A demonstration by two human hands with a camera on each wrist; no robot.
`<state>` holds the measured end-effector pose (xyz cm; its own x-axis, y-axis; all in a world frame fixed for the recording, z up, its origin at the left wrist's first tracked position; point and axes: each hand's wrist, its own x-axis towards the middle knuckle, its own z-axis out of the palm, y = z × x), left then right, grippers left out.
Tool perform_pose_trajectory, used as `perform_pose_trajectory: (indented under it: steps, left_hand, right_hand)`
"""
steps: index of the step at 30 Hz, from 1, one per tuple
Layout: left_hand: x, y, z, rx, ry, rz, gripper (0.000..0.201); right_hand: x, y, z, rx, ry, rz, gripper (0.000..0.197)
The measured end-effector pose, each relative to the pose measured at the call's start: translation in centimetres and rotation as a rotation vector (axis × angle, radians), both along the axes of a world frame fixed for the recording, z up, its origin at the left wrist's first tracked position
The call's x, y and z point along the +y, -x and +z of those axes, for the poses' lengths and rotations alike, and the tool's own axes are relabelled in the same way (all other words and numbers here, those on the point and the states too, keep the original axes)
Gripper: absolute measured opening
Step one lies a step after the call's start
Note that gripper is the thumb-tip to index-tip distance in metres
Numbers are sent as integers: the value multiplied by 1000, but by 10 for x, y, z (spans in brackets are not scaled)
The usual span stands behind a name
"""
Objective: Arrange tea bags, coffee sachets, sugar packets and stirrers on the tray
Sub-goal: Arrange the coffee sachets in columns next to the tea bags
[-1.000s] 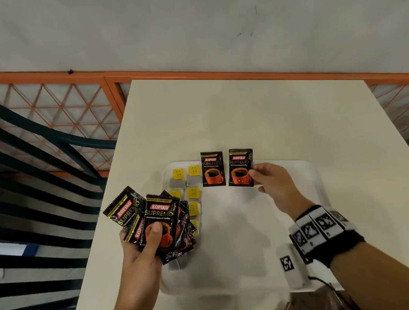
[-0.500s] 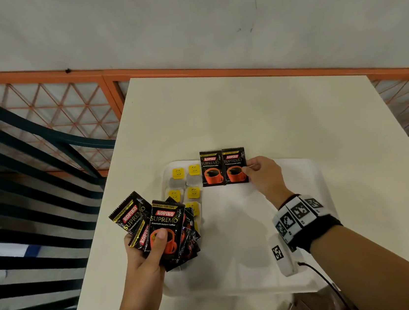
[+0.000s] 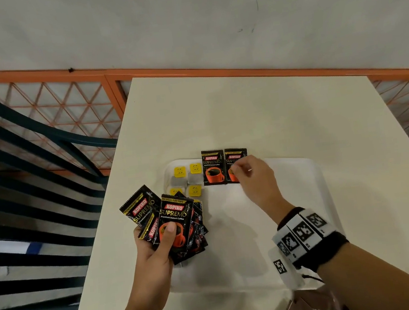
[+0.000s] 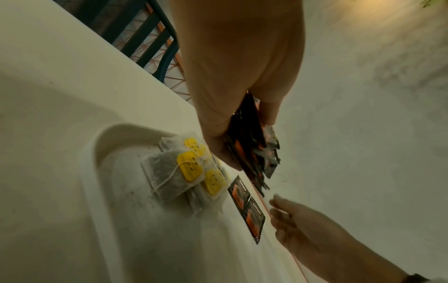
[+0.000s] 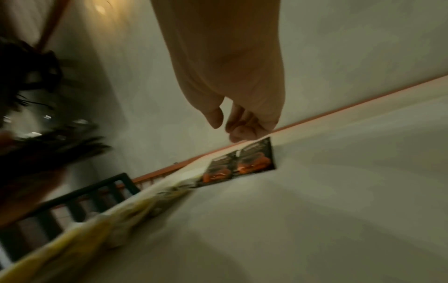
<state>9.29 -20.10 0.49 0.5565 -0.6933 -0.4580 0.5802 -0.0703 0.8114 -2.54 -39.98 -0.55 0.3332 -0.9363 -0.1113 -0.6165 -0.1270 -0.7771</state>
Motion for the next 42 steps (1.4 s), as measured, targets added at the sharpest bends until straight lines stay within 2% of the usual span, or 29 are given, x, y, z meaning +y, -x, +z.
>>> perform_pose_trajectory:
  steps: [3,6,10,16,23,26,28,31,34,37,40,42]
  left_hand:
    - [-3,1,0,-3,23,1,87]
    - [-5,2,1,-35,34,33,68]
    - [-3,4,0,-121,23,-3,43]
    - [-3,2,5,-44,11,35,16]
    - [0,-2,4,-84,-62,65,27]
    - [3,-6,3,-80,-81,93,15]
    - [5,-8,2,-61,-72,111,17]
    - [5,-9,0,-35,-57,123,23]
    - [5,-8,-1,-29,-58,128,24]
    - [5,-9,-3,-14,-46,119,61]
    - [5,-9,-4,20,-27,136,49]
    - [6,-9,-4,19,-30,133,62]
  right_hand:
    - [35,-8,21,-121,-189,229,26]
    - [67,-11,33,-177,-344,359,25]
    - [89,-17,26,-263,-404,318,25]
    - [86,-18,20,-288,-458,290,18]
    - [75,-10,22,-300,-438,268,18]
    - [58,-5,15,-333,-463,83,17]
    - [43,-2,7,-338,-461,-69,20]
    - [23,-4,-5,-305,-400,-171,19]
    - [9,-10,-17,-259,-330,-194,28]
    - [4,-18,-23,-204,-270,-162,32]
    - [4,-22,-27,-159,-196,-127,31]
    - [4,-22,-28,-138,-150,-109,29]
